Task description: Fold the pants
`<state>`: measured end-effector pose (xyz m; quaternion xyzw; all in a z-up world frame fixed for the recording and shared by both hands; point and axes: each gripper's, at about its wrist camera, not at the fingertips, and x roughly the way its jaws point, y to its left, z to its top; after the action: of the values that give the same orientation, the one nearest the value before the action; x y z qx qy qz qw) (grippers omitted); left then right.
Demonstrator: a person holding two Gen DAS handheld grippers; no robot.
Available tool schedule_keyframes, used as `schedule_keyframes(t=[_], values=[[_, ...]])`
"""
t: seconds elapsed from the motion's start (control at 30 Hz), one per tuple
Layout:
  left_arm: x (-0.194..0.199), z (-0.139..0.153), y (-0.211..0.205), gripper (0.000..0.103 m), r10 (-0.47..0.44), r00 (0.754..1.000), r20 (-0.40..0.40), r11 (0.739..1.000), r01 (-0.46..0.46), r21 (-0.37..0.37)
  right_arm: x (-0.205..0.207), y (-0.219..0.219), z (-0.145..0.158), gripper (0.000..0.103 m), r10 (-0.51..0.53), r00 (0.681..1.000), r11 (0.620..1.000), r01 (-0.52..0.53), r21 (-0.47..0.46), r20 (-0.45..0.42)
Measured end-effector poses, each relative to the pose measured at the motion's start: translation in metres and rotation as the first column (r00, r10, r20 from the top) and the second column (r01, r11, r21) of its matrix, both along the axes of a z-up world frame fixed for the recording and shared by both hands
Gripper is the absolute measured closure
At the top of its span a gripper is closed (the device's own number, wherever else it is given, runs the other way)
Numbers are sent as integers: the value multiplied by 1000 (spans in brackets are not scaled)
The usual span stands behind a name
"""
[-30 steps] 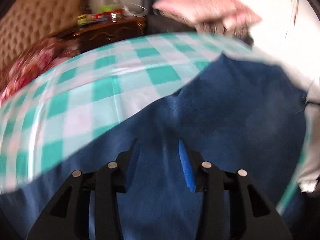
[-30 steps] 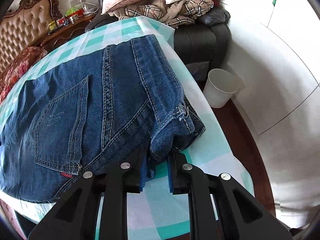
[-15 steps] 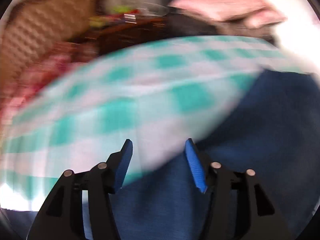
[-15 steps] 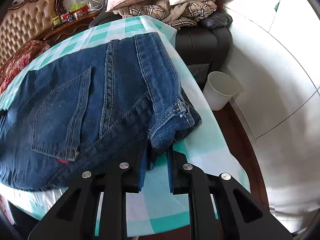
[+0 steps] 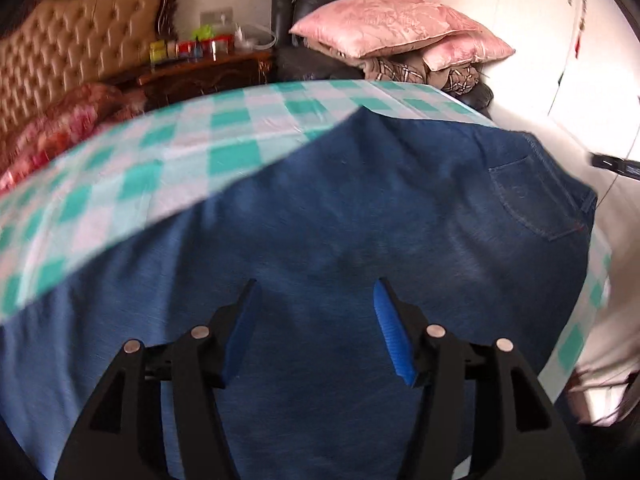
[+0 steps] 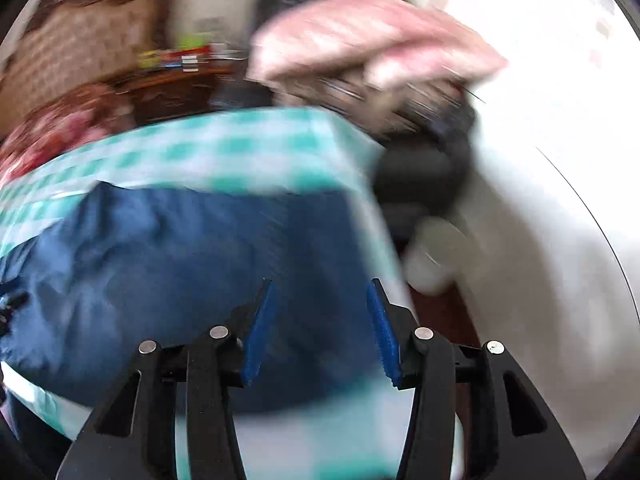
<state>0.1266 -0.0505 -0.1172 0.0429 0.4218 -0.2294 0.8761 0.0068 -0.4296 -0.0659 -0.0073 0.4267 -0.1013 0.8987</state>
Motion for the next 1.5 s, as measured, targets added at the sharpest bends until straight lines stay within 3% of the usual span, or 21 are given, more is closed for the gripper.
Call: schedule_keyframes(t=[0.07, 0.1, 0.13, 0.23, 0.33, 0.47, 0.57, 0.6, 0.67, 0.7, 0.8, 0.87, 1.0, 1.1, 1.17, 1.3, 1.37, 1.4, 1.43, 1.5], values=[[1, -3, -9, 56, 8, 1000, -7, 1000, -8, 8, 42, 24, -14, 67, 99, 995, 995, -98, 34, -28], [4, -5, -13, 59, -1, 1000, -13, 1000, 1, 12, 59, 32, -23, 80, 125, 991, 991, -122, 52, -49], [8, -9, -17, 60, -4, 1000, -18, 1000, 5, 30, 76, 37, -34, 86, 139, 988, 989, -134, 64, -74], [24, -16, -9, 70, 48, 999, -7, 995, -47, 85, 115, 31, -70, 95, 93, 986, 995, -95, -3, -141], [35, -19, 26, 71, 175, 984, -30, 982, -172, 84, 113, 21, -83, 96, 85, 989, 996, -82, 32, -119], [29, -18, 64, 71, 222, 974, -46, 973, -218, 68, 100, 22, -79, 96, 31, 992, 999, -33, -10, -119], [4, -4, 102, 57, 291, 956, -48, 957, -291, -1, 53, 6, -50, 80, -26, 999, 999, 27, 37, -34], [-10, 1, 115, 53, 312, 949, -38, 949, -313, -25, 40, -4, -45, 67, -62, 998, 997, 63, 40, -26], [-37, 4, 136, 52, 347, 937, -46, 935, -350, -66, 6, -36, -40, 63, -156, 987, 982, 158, 106, -26], [-48, 3, 144, 52, 364, 930, -55, 926, -368, -81, -13, -53, -38, 62, -197, 980, 966, 198, 168, -25], [-75, 0, 152, 52, 378, 924, -60, 920, -382, -93, -54, -87, -42, 45, -291, 956, 913, 288, 289, -37], [-85, -3, 156, 52, 395, 916, -74, 909, -401, -114, -70, -100, -52, 45, -304, 950, 863, 308, 401, -74], [-102, -2, 181, 53, 458, 880, -130, 847, -476, -237, -80, -107, -69, 45, -316, 940, 749, 330, 575, -127], [-117, 2, 212, 53, 538, 830, -148, 782, -557, -281, -71, -102, -80, 45, -301, 941, 728, 333, 600, -157], [-126, 2, 235, 53, 593, 788, -166, 734, -614, -290, -62, -93, -81, 41, -292, 946, 751, 317, 580, -138], [-151, -5, 295, 54, 708, 671, -221, 601, -736, -311, -50, -84, -79, 33, -305, 944, 774, 322, 545, -124], [-160, -8, 324, 54, 744, 624, -238, 545, -773, -325, -45, -79, -79, 33, -311, 942, 792, 331, 514, -127], [-162, -10, 335, 54, 754, 609, -245, 525, -784, -332, -45, -77, -79, 42, -317, 940, 799, 337, 498, -128], [-164, -12, 349, 54, 769, 586, -255, 499, -800, -335, -43, -76, -79, 62, -330, 934, 808, 353, 471, -134], [-166, -15, 371, 54, 786, 552, -277, 451, -820, -353, -46, -79, -80, 74, -360, 922, 809, 385, 444, -144]])
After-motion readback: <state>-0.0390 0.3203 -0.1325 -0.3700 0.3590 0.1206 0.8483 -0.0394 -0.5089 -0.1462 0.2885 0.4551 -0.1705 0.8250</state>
